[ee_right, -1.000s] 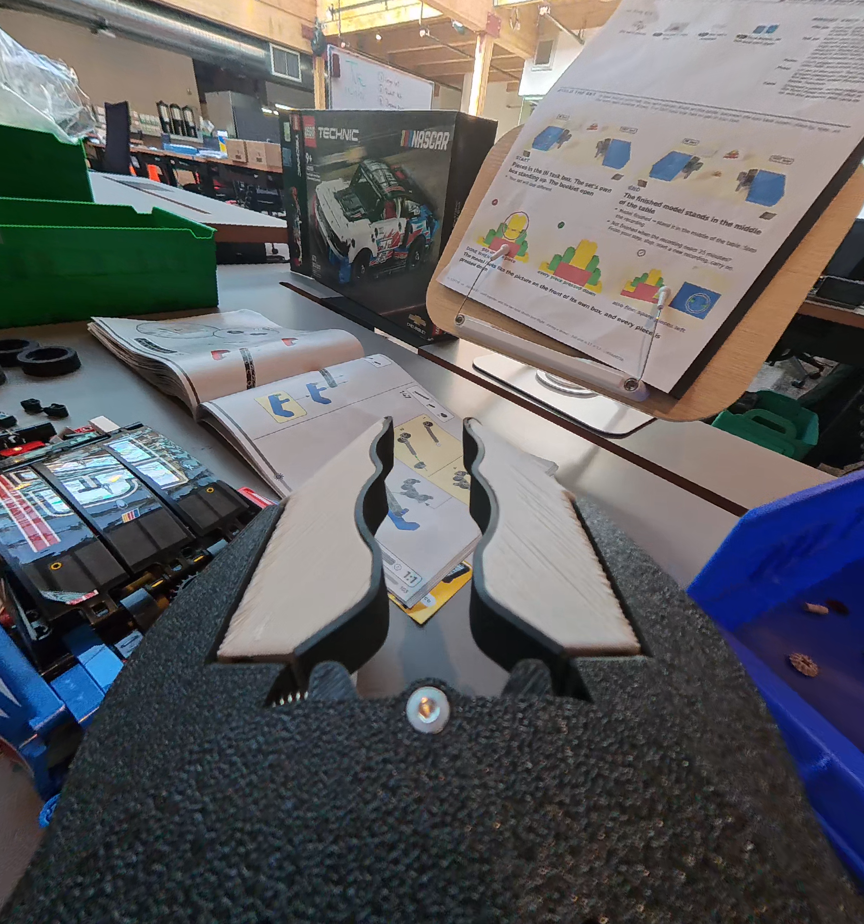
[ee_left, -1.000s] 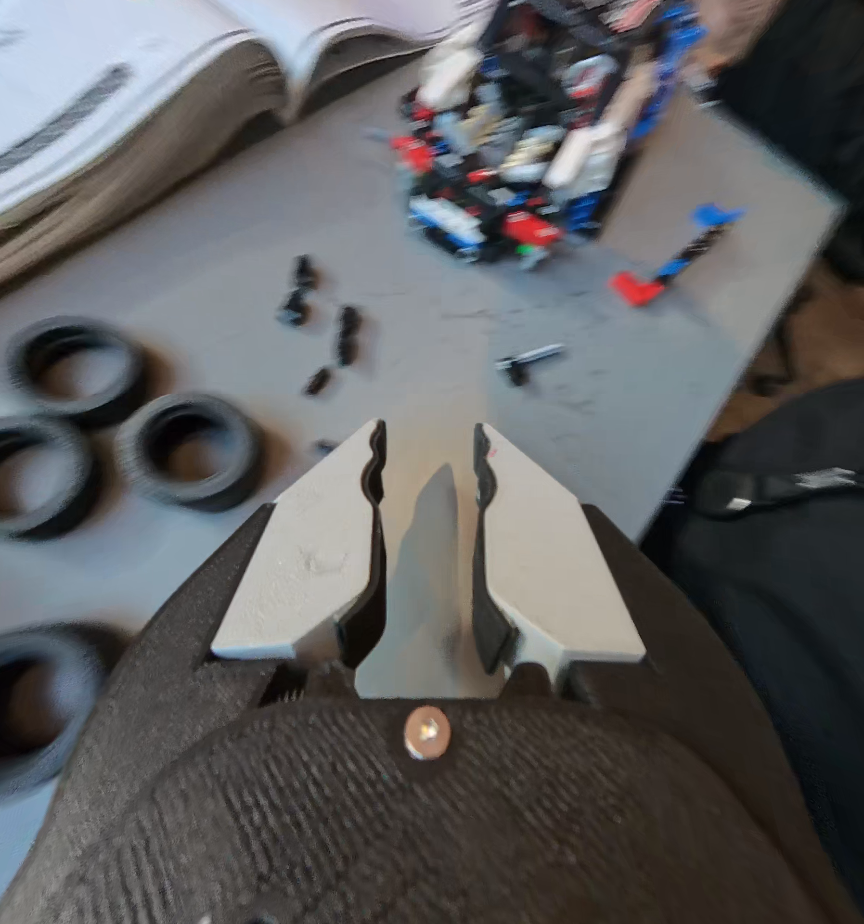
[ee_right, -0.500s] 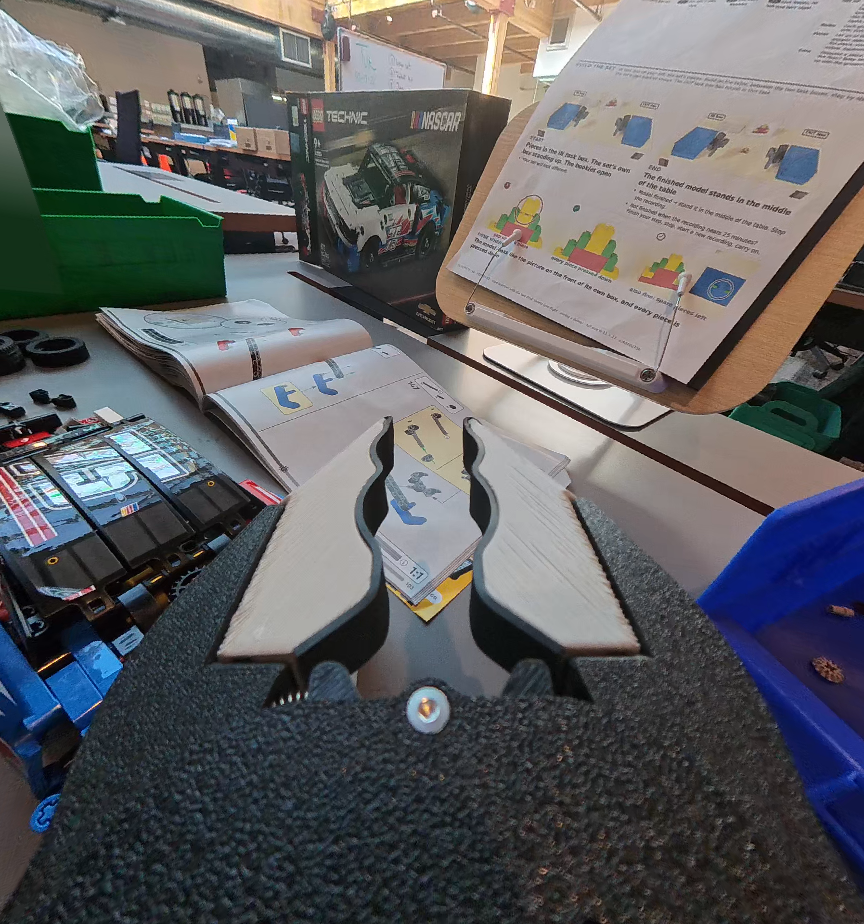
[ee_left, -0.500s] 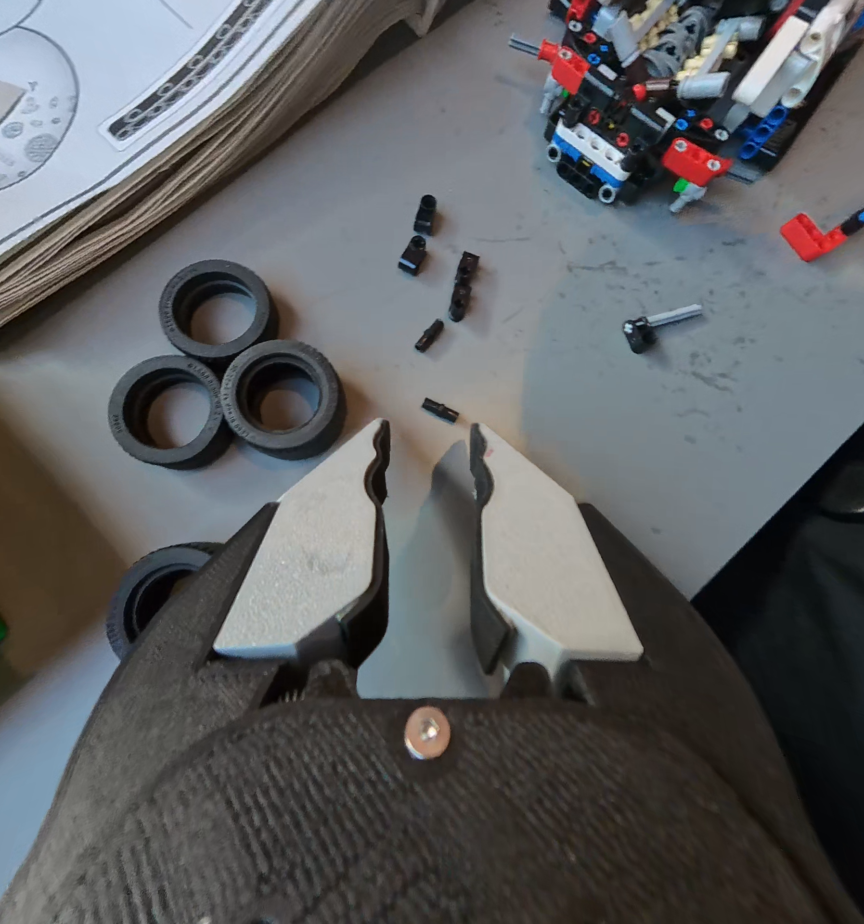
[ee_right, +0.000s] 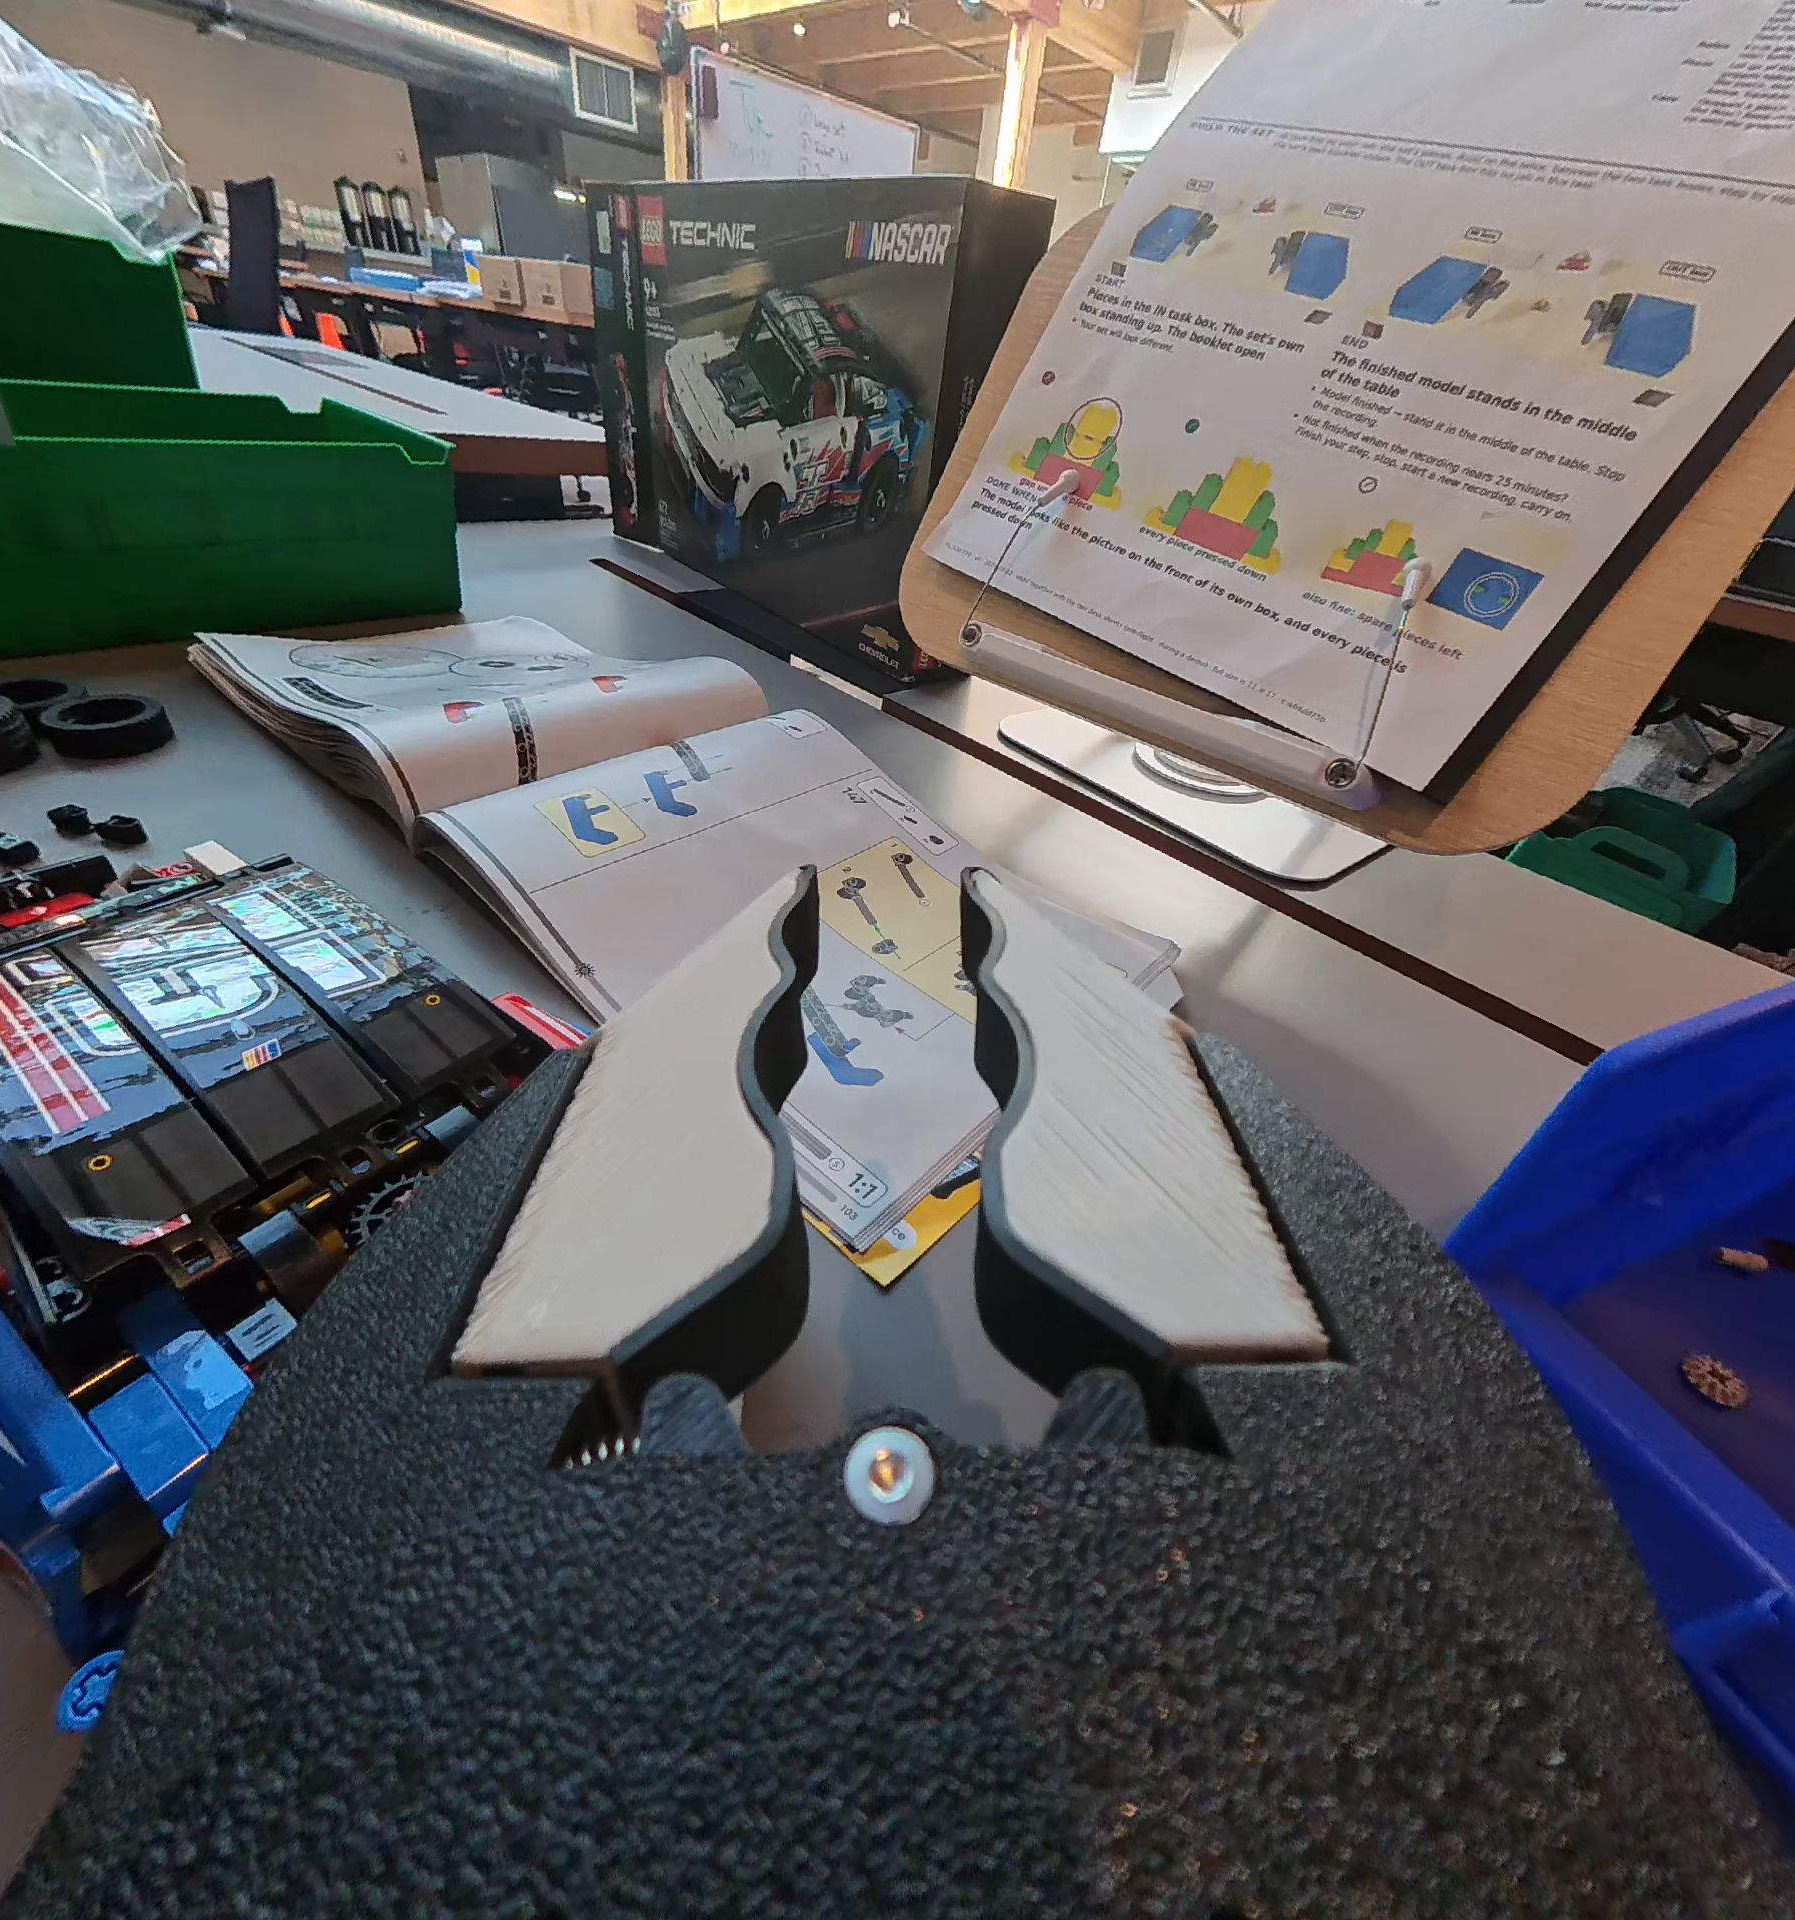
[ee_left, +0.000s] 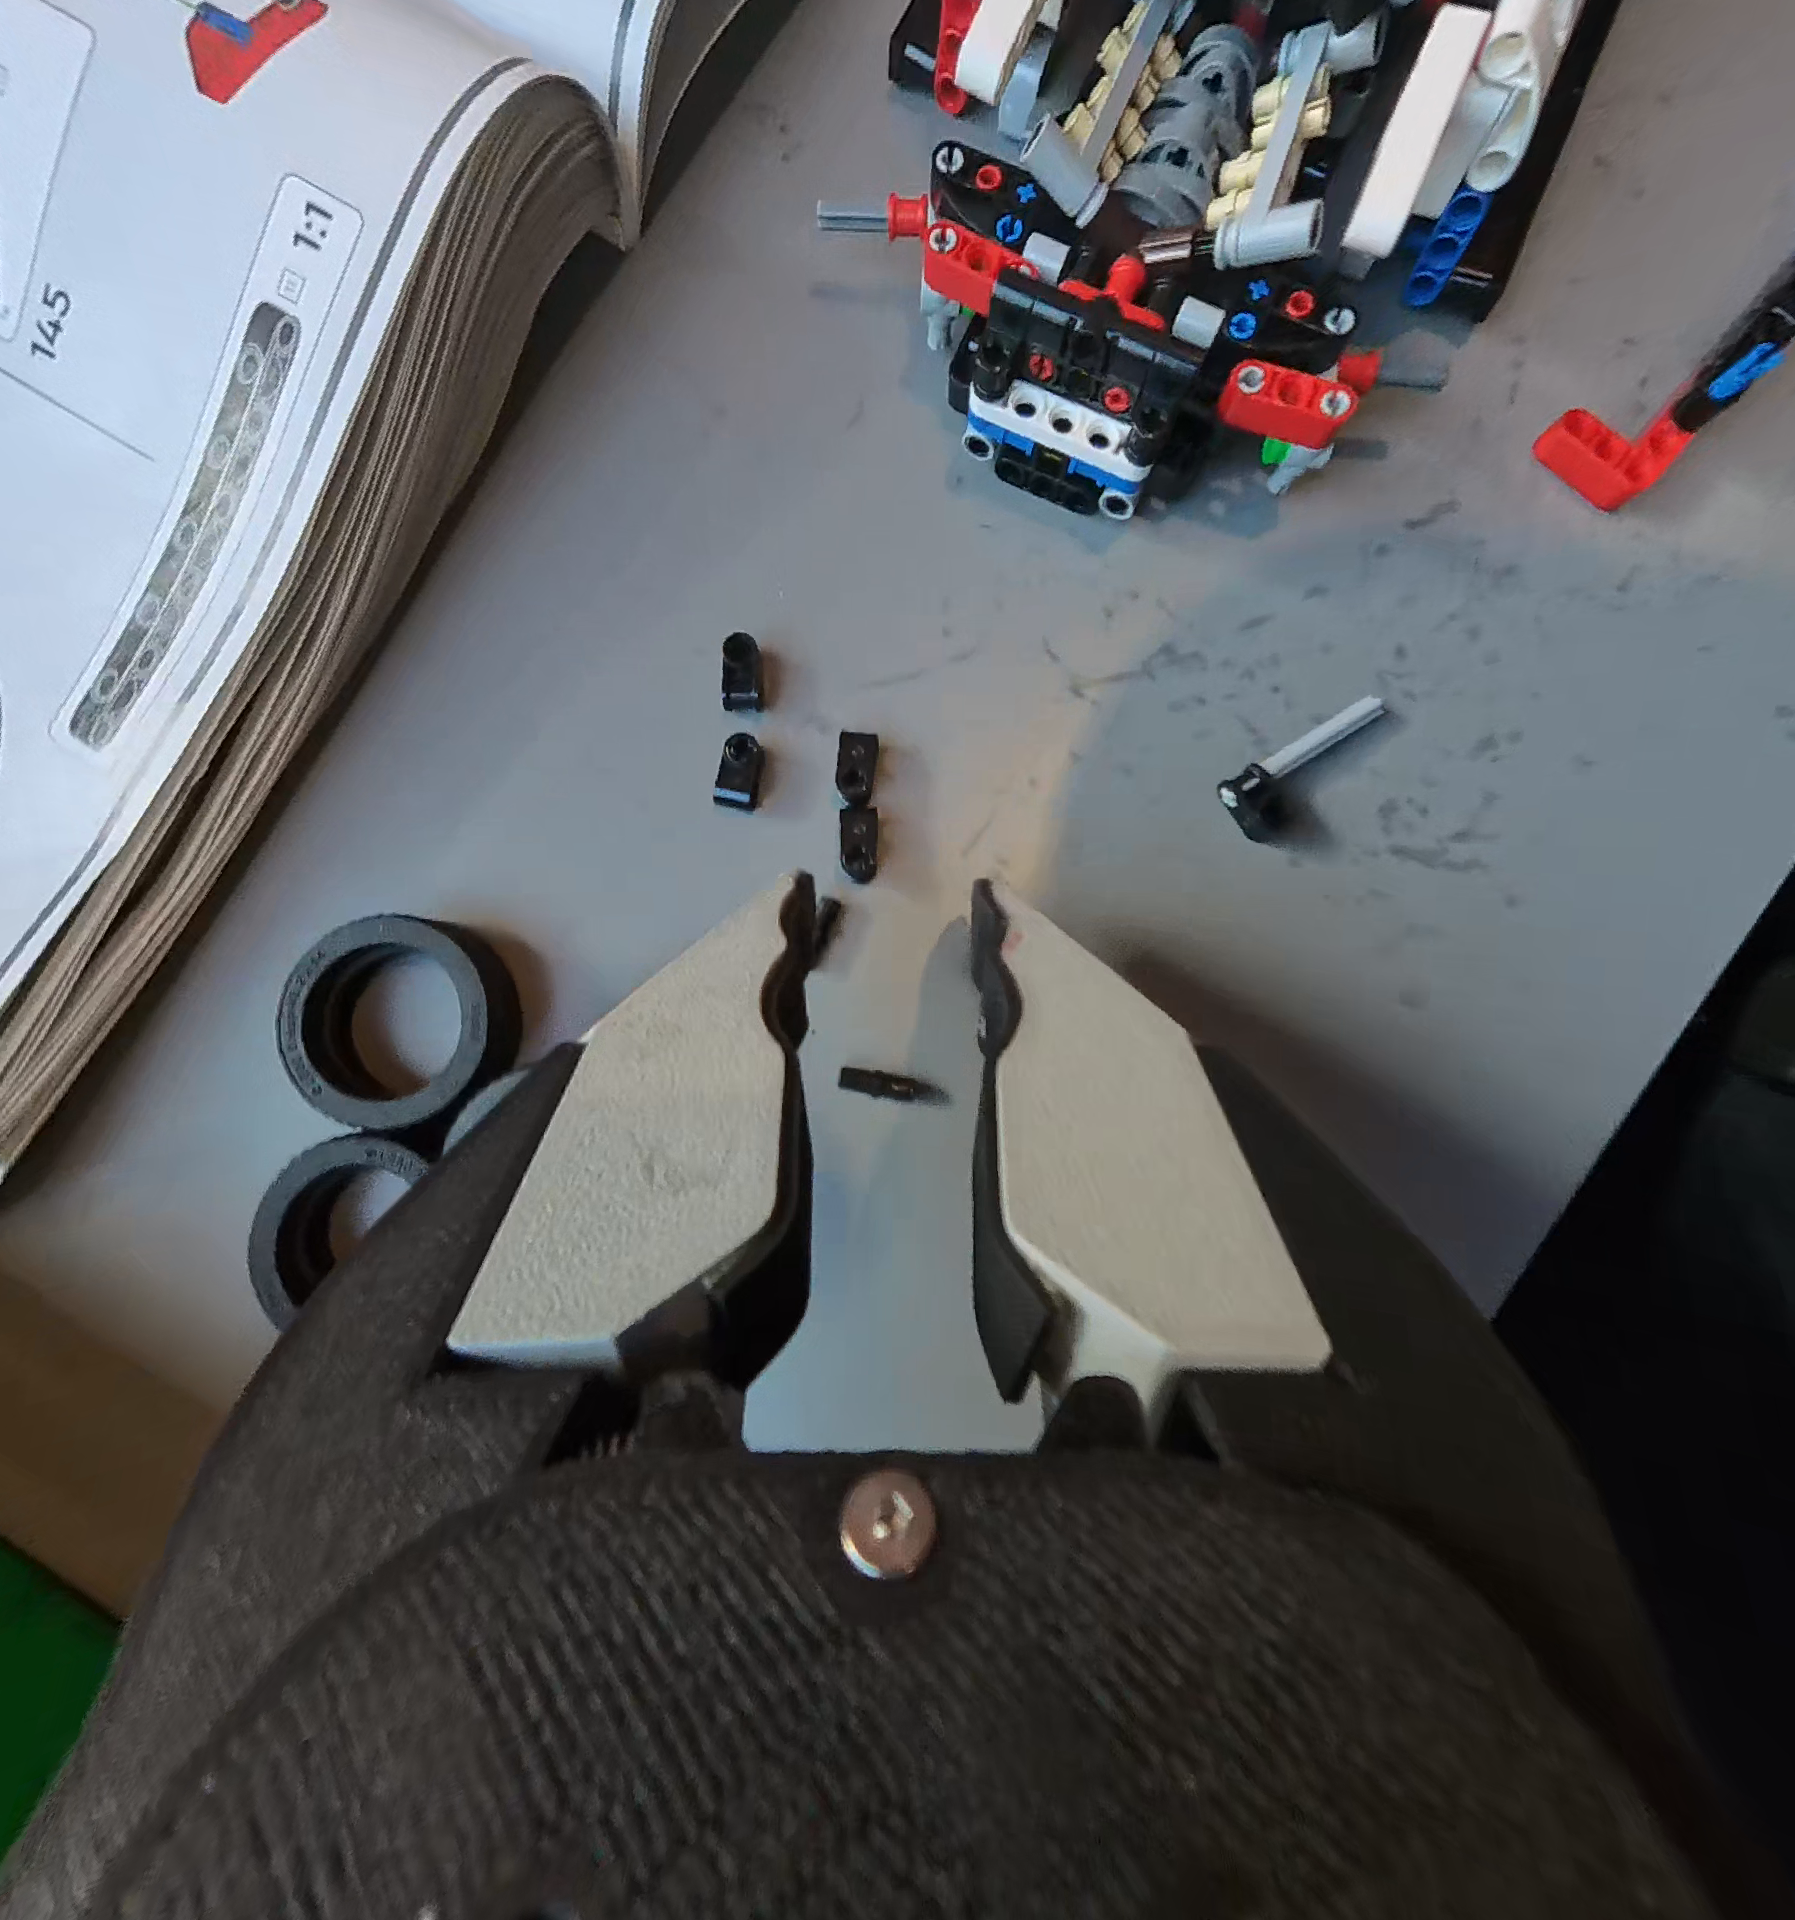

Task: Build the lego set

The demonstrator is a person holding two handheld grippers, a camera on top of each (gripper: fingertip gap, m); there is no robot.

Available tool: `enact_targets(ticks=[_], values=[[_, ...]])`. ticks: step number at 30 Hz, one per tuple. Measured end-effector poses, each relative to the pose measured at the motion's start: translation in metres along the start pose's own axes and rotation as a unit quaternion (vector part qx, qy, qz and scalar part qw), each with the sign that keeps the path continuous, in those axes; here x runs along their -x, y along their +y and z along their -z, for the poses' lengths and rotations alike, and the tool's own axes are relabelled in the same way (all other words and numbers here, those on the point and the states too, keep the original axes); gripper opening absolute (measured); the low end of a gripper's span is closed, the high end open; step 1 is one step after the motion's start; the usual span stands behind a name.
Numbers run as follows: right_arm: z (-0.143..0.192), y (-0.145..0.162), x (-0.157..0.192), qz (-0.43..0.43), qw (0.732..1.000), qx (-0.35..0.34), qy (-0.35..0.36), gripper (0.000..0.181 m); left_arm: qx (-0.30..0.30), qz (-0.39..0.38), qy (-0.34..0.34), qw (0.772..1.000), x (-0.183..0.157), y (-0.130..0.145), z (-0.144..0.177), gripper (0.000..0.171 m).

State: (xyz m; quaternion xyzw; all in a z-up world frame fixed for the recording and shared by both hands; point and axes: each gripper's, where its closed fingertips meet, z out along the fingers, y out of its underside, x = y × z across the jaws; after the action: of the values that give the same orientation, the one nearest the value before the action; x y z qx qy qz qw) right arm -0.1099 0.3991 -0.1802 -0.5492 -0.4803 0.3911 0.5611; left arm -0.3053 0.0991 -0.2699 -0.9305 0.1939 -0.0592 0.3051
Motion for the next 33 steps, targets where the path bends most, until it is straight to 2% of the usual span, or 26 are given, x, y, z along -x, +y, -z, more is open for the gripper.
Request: enact_targets(ticks=[5,7,8,13,23,33], values=[[0.001,-0.002,0.0,0.001,1.0,-0.003,-0.002,0.026,0.018,0.009,0.008,1.0,0.001,0.002,-0.017,0.025],[0.001,-0.002,0.001,0.001,1.0,-0.003,-0.003,0.026,0.014,0.011,0.002,1.0,0.001,0.003,-0.019,0.017],[0.001,-0.002,0.001,0.0,1.0,-0.003,-0.003,0.026,0.014,0.008,0.001,1.0,0.001,0.004,-0.019,0.006],[0.0,-0.002,0.003,0.002,1.0,-0.003,-0.009,0.026,0.018,0.016,-0.008,1.0,0.0,0.005,-0.018,0.005],[0.0,-0.002,0.006,0.011,1.0,0.0,-0.012,0.026,-0.009,0.041,0.01,0.999,-0.034,0.007,-0.016,0.005],[-0.001,-0.002,0.01,0.018,1.0,0.004,-0.017,0.026,-0.022,0.055,0.025,0.998,-0.039,0.007,-0.015,0.005]])
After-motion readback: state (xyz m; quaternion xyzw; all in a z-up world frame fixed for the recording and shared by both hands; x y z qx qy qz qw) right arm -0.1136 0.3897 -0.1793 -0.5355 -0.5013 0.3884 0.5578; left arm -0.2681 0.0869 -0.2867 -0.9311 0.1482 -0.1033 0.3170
